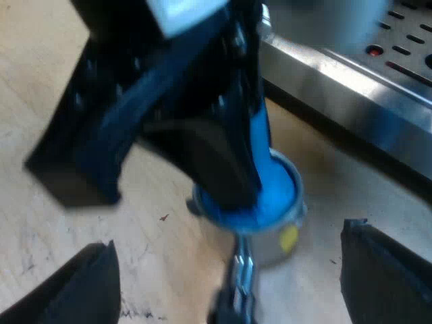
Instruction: Grind coffee beans and then tamp
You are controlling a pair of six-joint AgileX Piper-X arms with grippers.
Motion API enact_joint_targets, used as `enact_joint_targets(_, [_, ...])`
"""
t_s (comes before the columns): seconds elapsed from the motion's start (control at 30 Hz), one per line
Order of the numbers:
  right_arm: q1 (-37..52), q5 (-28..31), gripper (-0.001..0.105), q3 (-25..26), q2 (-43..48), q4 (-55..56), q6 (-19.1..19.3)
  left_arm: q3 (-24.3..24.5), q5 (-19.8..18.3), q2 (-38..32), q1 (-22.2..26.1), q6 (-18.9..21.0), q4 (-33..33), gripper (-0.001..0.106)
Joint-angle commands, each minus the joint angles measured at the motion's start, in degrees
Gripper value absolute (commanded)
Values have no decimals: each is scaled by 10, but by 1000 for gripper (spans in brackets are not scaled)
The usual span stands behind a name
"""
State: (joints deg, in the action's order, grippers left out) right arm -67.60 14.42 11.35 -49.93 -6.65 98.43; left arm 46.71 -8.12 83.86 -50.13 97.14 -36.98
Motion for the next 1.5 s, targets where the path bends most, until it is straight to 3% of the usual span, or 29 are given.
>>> enact_joint_targets(0.03, [1,-1,69,1,5,-5,8,-17,16,16,-14,18,-18,0])
enact_joint_targets(0.2, [1,-1,69,1,5,-5,8,-17,48,16,-14,18,-24,0])
enact_joint_targets(0.4, [1,-1,69,1,5,-13,8,-34,116,16,-13,14,-24,0])
enact_joint_targets(0.7, [1,-1,69,1,5,-13,8,-51,140,16,-12,6,-23,0])
enact_joint_targets(1.5, [1,-5,69,1,5,-13,8,-51,135,16,10,3,-23,0])
